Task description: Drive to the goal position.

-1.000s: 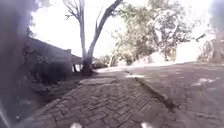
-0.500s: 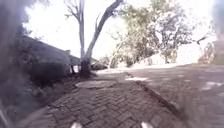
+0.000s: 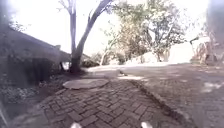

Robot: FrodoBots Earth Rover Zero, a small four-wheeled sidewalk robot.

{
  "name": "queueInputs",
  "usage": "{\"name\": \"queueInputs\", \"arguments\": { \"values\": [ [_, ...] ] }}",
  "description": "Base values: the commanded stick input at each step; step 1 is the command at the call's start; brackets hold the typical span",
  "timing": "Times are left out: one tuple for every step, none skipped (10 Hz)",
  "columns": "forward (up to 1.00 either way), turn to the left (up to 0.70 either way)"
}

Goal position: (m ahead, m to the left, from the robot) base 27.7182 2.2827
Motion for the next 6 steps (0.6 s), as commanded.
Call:
{"name": "queueInputs", "arguments": {
  "values": [
    [0.70,0.00],
    [0.70,0.00],
    [0.70,0.00],
    [0.70,0.00],
    [0.70,0.00],
    [0.70,0.00]
  ]
}}
